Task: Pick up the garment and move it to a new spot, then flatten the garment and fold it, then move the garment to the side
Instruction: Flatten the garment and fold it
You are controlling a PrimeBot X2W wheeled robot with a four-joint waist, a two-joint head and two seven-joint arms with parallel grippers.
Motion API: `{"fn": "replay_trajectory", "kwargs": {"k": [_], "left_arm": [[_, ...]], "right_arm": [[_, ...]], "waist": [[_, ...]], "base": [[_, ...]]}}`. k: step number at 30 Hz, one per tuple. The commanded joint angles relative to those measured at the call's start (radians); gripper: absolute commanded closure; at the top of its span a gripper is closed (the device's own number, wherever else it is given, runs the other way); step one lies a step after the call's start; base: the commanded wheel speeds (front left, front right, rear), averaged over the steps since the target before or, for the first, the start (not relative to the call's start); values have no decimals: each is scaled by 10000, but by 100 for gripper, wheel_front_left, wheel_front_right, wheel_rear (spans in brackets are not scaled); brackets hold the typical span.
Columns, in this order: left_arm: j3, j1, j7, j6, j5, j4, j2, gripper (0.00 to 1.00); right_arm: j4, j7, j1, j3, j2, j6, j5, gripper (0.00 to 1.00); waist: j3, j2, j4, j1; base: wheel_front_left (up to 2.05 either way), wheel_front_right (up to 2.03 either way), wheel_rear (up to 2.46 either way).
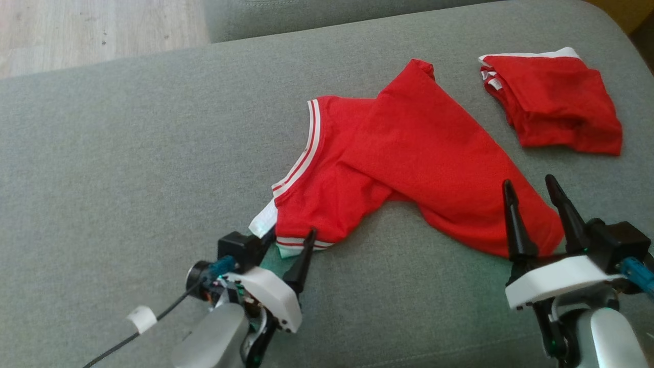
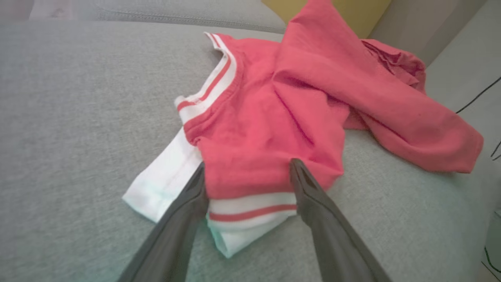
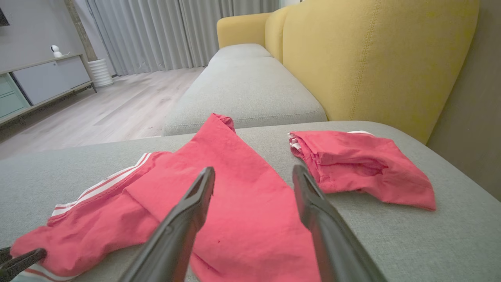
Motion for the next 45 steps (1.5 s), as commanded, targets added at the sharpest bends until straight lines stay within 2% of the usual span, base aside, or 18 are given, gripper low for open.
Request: {"fn": "replay_trajectory", "kwargs": {"k": [1,2,3,4,6,9,15,24,29,32,37,45], "left_arm": [[132,-391,-64,-55,-72,-330,-3,0],[72,-393,-57,-67,-86,-371,-6,9],[21,-401,-50,-76,-100,-404,-8,38],[-24,-420,-61,-84,-107,-436,-10,70],[-55,-486,-229,-92,-95,-555,-11,100],[38,-575,-628,-54,-80,-869,-18,100],[412,-467,-1179,289,211,-2133,145,100],[699,846,-1265,1064,918,-5268,1004,100],[806,1916,-689,1751,1021,-7769,1671,100],[955,2413,-154,2071,845,-8568,1986,100],[1475,2493,-68,2173,359,-8045,2165,100],[2425,1016,-545,1773,-230,-5120,2214,100]], "right_arm": [[-308,-131,-487,186,-82,65,100,0],[-303,-152,-497,183,-82,65,118,0],[-301,-187,-508,176,-82,65,142,0],[-297,-234,-519,165,-82,65,178,0],[-265,-269,-535,161,-82,65,209,0],[-206,-307,-523,89,-82,65,230,0],[-92,-392,-355,-324,-82,65,294,0],[-179,-383,17,-788,-82,65,409,0],[-314,-348,167,-935,-82,65,456,0],[-416,-342,164,-926,-82,65,502,0],[-454,-337,-66,-767,-81,65,542,0],[-540,-401,-782,-763,-81,65,415,0]], "waist": [[9,0,0,1],[15,0,-7,1],[20,0,-18,1],[24,0,-29,1],[27,0,-47,1],[-1,0,-14,1],[-359,0,372,1],[-1000,0,1080,1],[-1071,0,1272,1],[-931,0,1256,1],[-465,0,1022,1],[655,0,545,1]], "base": [[0,0,0],[0,0,0],[0,0,0],[0,0,0],[0,0,0],[0,0,0],[0,0,0],[0,0,0],[0,0,0],[0,0,0],[0,0,0],[0,0,0]]}}
